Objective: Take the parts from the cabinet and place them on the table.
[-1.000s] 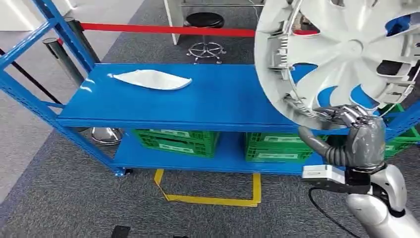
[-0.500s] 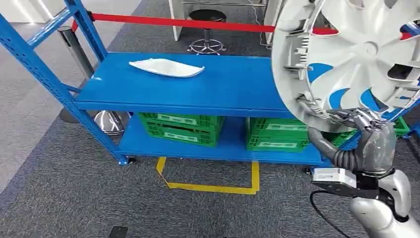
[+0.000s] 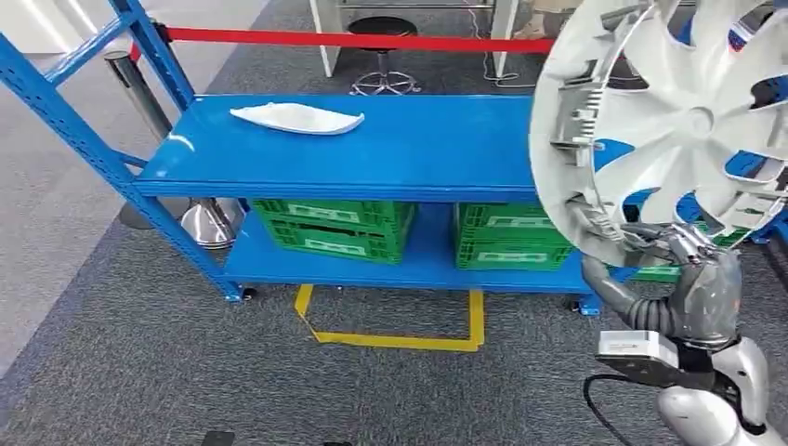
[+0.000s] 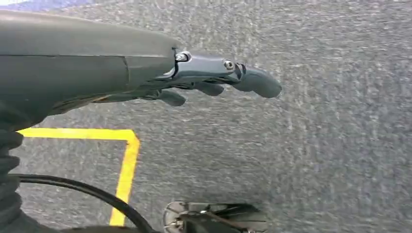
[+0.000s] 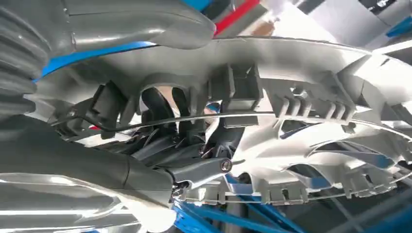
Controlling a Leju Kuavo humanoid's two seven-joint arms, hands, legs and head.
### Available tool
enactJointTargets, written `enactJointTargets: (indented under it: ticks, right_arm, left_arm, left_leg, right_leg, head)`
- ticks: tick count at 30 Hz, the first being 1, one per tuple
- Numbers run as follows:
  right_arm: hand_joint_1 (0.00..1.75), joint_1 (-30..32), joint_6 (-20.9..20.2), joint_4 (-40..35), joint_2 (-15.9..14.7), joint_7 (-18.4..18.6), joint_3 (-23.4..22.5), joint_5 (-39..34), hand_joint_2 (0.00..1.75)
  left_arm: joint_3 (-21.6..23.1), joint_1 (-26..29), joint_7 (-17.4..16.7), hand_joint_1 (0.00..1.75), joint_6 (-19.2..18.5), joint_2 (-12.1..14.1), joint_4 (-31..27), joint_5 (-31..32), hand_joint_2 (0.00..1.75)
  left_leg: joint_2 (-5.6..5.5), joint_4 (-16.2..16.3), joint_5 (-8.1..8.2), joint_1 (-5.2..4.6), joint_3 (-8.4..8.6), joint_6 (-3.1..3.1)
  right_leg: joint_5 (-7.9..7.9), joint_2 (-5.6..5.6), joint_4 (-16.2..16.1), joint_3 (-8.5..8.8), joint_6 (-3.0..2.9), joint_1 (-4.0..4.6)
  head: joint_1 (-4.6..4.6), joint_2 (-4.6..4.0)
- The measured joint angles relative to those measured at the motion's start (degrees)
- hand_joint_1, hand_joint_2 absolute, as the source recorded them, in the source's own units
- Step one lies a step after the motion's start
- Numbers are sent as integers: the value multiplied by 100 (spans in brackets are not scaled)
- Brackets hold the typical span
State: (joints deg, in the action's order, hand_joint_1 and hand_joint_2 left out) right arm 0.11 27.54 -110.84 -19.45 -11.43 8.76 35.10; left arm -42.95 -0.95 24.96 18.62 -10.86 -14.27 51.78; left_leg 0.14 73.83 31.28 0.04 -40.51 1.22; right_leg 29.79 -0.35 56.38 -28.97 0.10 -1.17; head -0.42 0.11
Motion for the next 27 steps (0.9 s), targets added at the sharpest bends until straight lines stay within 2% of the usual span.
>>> enactJointTargets:
  ticks: [1, 2, 3, 4, 6, 8, 9, 10, 12, 13, 14, 15, 17, 18, 19, 20, 22, 24, 25, 27]
  right_arm:
    - [175, 51, 4, -4, 4, -22, -26, -44, 175]
    - [175, 90, 4, -7, 7, -44, -48, -96, 175]
    - [175, 114, 4, -9, 9, -65, -65, -127, 175]
    - [175, 119, 4, -11, 13, -76, -72, -149, 175]
    - [175, 127, -4, -11, 20, -111, -100, -176, 175]
    - [175, 114, -89, -15, 22, -131, -127, -277, 175]
    - [175, 115, -133, -13, 24, -133, -138, -317, 175]
    - [175, 97, -159, -13, 24, -138, -144, -336, 175]
    - [175, 94, -188, -9, 24, -144, -149, -354, 175]
    - [175, 97, -201, -7, 24, -151, -149, -358, 175]
    - [175, 96, -223, -2, 24, -151, -149, -365, 175]
    - [175, 95, -253, 2, 24, -148, -149, -365, 175]
    - [175, 88, -280, 2, 24, -131, -149, -365, 175]
    - [175, 82, -289, 2, 24, -122, -149, -365, 175]
    - [175, 72, -297, 11, 24, -116, -146, -365, 175]
    - [175, 67, -302, 7, 24, -118, -146, -363, 175]
    - [175, 80, -310, 9, 24, -107, -151, -363, 175]
    - [175, 71, -310, 9, 24, -105, -151, -363, 175]
    - [175, 70, -310, 9, 24, -105, -151, -363, 175]
    - [175, 73, -310, 9, 28, -105, -151, -356, 175]
  left_arm:
    - [0, 1, 4, 0, 2, 15, 0, -13, 175]
    - [0, 1, 15, 0, 7, 26, 0, -22, 175]
    - [0, 1, 20, 0, 13, 46, 0, -24, 175]
    - [0, 2, 20, 0, 13, 66, 0, -26, 175]
    - [0, 4, 24, 0, 28, 68, 0, -33, 175]
    - [0, -4, 22, 0, 46, 87, 0, -44, 175]
    - [-2, -3, 22, 0, 57, 96, 0, -72, 175]
    - [-2, -4, 22, 0, 59, 107, 0, -74, 175]
    - [-2, -10, 20, 0, 59, 125, 0, -74, 175]
    - [-2, -2, 20, 0, 59, 131, 0, -74, 175]
    - [-2, 6, 17, 0, 59, 144, 0, -72, 175]
    - [-2, 11, 17, 0, 57, 149, 0, -72, 175]
    - [-2, 8, 18, 0, 55, 159, 0, -72, 175]
    - [-2, 6, 20, 0, 52, 159, 0, -72, 175]
    - [-4, 4, 20, 0, 41, 177, -2, -74, 175]
    - [-4, 2, 20, 0, 42, 190, -2, -74, 175]
    - [-4, 7, 24, 0, 41, 197, -2, -74, 175]
    - [-4, 4, 11, 0, 44, 221, -2, -72, 175]
    - [-4, 5, 4, 0, 48, 221, -2, -72, 175]
    - [-4, 5, -42, 0, 52, 218, -2, -72, 175]
  left_leg:
    - [-1, -362, -211, 1, 205, -21]
    - [-6, -891, -445, -6, 485, -57]
    - [-29, -1392, -597, -20, 734, -117]
    - [-38, -1544, -502, -39, 845, -162]
    - [-35, -1612, -503, -70, 804, -181]
    - [-29, -1702, -503, -56, 810, -265]
    - [-12, -1779, -547, -28, 841, -302]
    - [-12, -1796, -565, -20, 833, -345]
    - [-13, -1791, -576, -33, 791, -374]
    - [-13, -1787, -582, -42, 777, -381]
    - [-13, -1777, -584, -47, 769, -380]
    - [-13, -1760, -584, -47, 769, -379]
    - [-17, -1701, -564, -38, 763, -353]
    - [-20, -1658, -546, -37, 757, -325]
    - [-23, -1617, -527, -89, 718, -283]
    - [-26, -1555, -529, -94, 666, -262]
    - [-24, -1560, -571, -87, 635, -203]
    - [-28, -1506, -517, -71, 610, -148]
    - [-28, -1326, -346, -69, 542, -100]
    - [-27, -537, 104, -27, 227, -34]
  right_leg:
    - [-3, 3, 7, -4, 5, 1]
    - [-2, 4, 9, 5, 10, 6]
    - [-1, 4, 8, -4, 18, 0]
    - [-10, 11, 16, -39, 57, 26]
    - [-52, 22, 17, -81, 125, 1]
    - [-63, 20, -4, -88, 211, 11]
    - [36, 25, 79, -159, 216, -1]
    - [196, 23, 302, -283, 212, 0]
    - [627, 27, 1266, -747, 237, -5]
    - [757, 27, 1664, -946, 252, -4]
    - [749, 26, 1848, -1046, 266, -5]
    - [610, 25, 1739, -992, 269, -5]
    - [81, 18, 842, -545, 275, -20]
    - [-122, 7, 343, -290, 277, -35]
    - [35, -1, 177, -211, 285, -18]
    - [-4, 26, 169, -193, 212, -20]
    - [-31, 31, 198, -248, 164, 1]
    - [-75, 18, 175, -254, 96, -41]
    - [-83, 19, 175, -259, 75, -44]
    - [-97, 13, 176, -284, 46, -41]
  head:
    - [2, 0]
    - [-2, 0]
    - [4, 0]
    - [7, 0]
    - [0, 0]
    - [9, 0]
    - [11, 0]
    - [26, 0]
    - [37, 0]
    - [37, 0]
    - [37, 0]
    - [33, 0]
    - [37, 0]
    - [39, 0]
    - [44, 0]
    - [44, 0]
    - [28, 0]
    - [37, 0]
    - [17, 0]
    - [-9, 0]
